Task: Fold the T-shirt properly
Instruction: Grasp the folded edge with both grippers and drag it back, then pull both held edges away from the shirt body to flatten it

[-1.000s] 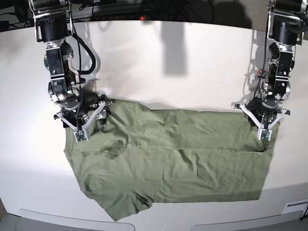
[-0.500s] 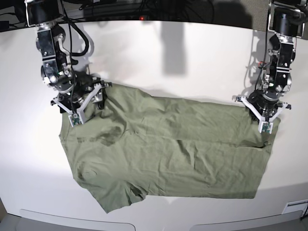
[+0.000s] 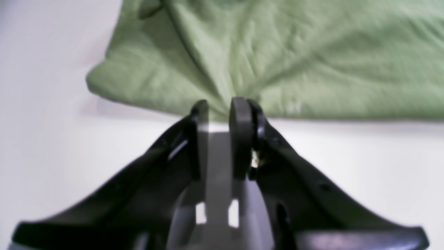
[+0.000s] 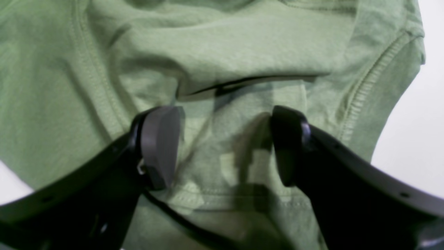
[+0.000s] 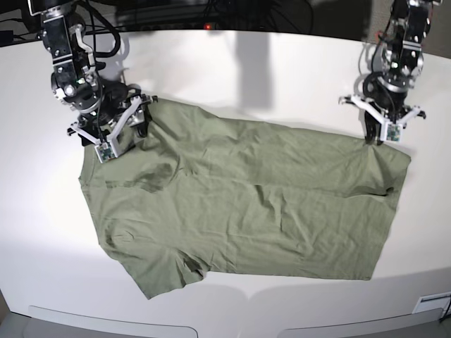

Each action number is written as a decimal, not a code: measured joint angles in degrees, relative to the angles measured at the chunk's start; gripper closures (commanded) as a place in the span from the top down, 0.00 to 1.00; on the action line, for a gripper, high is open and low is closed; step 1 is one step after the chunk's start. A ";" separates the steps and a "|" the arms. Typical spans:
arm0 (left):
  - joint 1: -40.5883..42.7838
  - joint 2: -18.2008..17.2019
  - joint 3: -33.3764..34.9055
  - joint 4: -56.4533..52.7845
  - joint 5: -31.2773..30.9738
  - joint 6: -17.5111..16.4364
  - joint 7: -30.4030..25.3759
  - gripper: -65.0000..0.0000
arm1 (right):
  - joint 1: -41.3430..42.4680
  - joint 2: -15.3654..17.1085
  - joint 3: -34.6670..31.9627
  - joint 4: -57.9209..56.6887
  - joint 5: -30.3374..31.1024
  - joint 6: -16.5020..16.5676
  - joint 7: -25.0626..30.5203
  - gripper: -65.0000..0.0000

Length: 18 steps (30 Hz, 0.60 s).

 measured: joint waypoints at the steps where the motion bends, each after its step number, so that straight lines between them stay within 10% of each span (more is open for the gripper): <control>1: 1.14 -0.02 -0.02 1.90 0.04 0.00 1.79 0.19 | -0.13 0.00 0.00 0.04 0.04 -0.02 0.07 0.64; 7: 1.77 0.35 -1.14 10.05 1.22 -0.09 19.28 0.19 | -0.13 0.02 0.00 0.11 0.00 0.00 0.17 0.64; 18: 2.21 1.20 -7.76 17.55 9.01 -0.68 22.77 0.19 | -0.61 0.02 -0.02 0.26 -1.07 0.04 3.21 0.64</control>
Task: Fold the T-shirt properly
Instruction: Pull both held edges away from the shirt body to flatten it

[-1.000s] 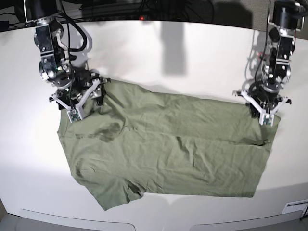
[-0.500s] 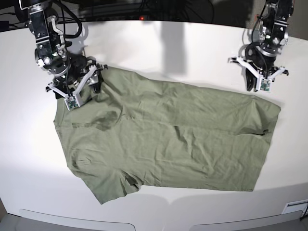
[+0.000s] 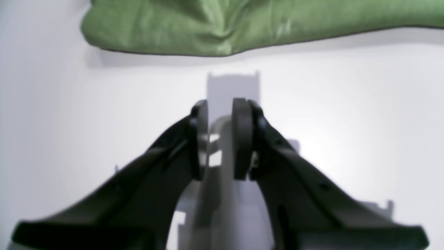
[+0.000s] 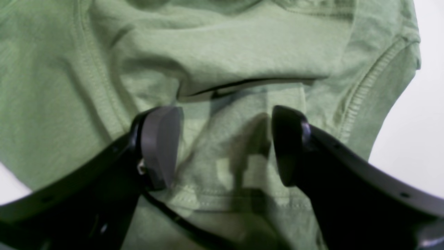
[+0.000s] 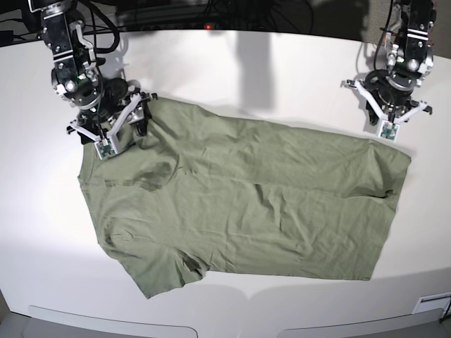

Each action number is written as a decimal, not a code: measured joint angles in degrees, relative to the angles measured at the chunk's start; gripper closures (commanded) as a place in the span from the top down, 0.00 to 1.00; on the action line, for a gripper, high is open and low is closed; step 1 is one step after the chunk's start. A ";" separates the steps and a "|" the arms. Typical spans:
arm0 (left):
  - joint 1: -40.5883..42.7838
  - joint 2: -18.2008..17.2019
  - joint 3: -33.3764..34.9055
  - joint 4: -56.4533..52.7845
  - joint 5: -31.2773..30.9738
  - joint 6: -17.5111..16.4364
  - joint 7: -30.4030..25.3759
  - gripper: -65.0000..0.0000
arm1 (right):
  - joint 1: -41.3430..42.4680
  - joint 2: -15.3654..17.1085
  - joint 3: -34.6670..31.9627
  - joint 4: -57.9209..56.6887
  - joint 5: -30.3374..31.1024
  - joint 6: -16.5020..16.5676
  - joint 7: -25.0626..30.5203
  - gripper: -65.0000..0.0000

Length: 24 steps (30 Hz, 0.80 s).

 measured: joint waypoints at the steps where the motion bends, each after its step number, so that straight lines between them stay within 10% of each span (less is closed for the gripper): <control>1: -0.04 0.02 0.00 0.85 -0.04 0.00 -0.15 0.19 | -0.15 0.00 -0.04 -0.04 0.00 -0.02 0.44 0.64; 7: -0.20 0.04 0.00 1.53 -0.17 -0.22 -3.41 0.26 | -0.15 -0.02 -0.04 -0.17 -0.02 -0.02 0.85 0.64; 12: -0.13 0.07 0.00 1.53 -0.20 -0.24 -5.05 0.69 | -0.15 -0.02 -0.04 -0.17 0.00 -0.02 0.90 0.64; 18: -0.24 0.24 0.00 1.53 -0.17 -0.22 -13.33 0.69 | -0.15 -0.02 -0.04 -0.17 0.00 -0.02 0.87 0.64; 24: -2.82 1.49 0.04 1.51 -0.20 -0.83 -10.08 0.69 | -0.13 -0.11 -0.04 -0.17 -0.02 -0.02 0.87 0.64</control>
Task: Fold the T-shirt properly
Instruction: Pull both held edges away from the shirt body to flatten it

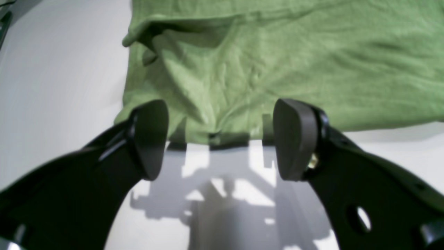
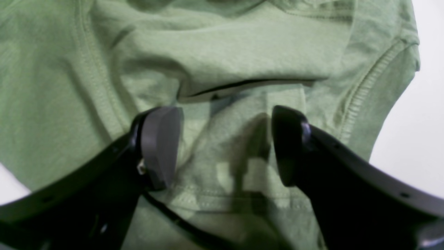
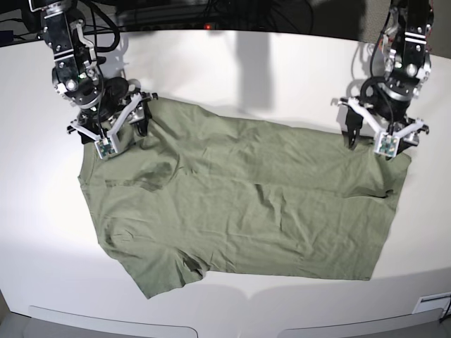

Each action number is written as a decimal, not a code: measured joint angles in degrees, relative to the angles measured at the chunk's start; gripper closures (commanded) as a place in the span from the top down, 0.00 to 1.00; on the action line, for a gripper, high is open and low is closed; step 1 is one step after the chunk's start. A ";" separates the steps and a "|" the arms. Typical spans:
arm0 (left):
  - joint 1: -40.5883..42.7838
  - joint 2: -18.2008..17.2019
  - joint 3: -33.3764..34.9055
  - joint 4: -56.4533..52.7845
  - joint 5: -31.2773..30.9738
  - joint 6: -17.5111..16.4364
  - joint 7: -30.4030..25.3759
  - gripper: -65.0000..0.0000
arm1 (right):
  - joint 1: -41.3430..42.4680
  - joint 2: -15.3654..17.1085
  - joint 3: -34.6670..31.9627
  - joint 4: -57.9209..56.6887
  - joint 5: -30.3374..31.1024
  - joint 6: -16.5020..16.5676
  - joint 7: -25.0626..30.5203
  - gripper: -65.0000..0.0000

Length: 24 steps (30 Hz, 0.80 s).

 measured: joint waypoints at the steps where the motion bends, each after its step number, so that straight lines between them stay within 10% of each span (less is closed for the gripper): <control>1: -1.46 0.00 0.00 -0.15 0.02 0.04 0.68 0.69 | 0.00 -0.04 0.00 0.00 0.00 0.00 0.07 0.64; 12: -22.05 -0.07 -0.11 -15.76 -14.69 -13.73 23.61 0.69 | 0.00 -0.24 0.00 -0.04 -0.17 -0.02 0.20 0.64; 24: -22.27 -1.01 -0.83 -31.78 -17.68 -17.77 13.99 0.69 | 0.20 -0.35 0.00 0.22 0.11 -0.04 -2.03 0.64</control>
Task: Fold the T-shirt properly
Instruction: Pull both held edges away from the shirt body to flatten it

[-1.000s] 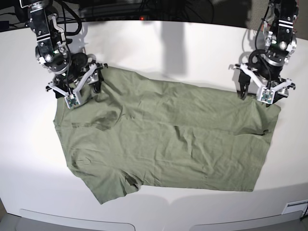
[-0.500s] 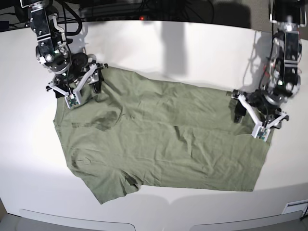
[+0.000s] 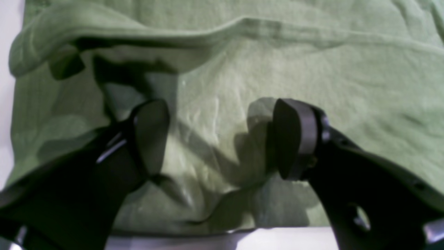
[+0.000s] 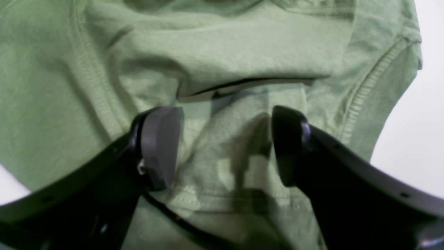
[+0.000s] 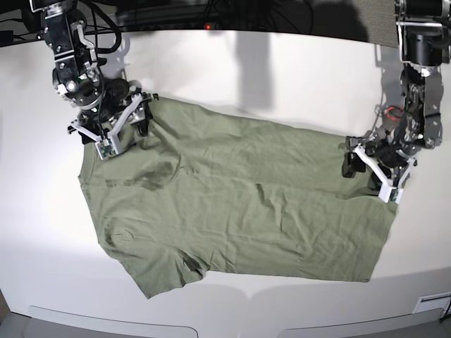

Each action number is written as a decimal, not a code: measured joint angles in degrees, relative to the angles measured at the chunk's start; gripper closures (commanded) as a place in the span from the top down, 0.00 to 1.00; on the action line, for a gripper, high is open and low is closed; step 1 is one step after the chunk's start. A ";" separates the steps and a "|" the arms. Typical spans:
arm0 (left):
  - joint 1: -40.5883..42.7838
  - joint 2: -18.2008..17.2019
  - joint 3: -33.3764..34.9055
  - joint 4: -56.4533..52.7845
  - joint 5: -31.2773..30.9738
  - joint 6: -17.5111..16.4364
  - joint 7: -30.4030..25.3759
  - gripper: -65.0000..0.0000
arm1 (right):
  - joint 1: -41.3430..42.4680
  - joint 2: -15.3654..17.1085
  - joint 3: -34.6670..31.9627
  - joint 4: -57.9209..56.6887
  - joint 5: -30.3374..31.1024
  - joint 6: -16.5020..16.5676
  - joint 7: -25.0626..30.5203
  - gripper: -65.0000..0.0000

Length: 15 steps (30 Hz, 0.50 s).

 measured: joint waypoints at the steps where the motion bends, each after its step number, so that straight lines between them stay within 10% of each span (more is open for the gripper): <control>1: 0.66 -0.13 -0.07 0.04 -0.20 -0.09 -1.01 0.69 | 0.04 0.00 0.00 0.02 0.00 0.02 -0.20 0.64; 15: 12.28 -1.44 -0.72 7.13 -3.08 0.13 -7.91 0.69 | -0.22 2.16 0.04 0.66 3.63 4.68 -2.99 0.64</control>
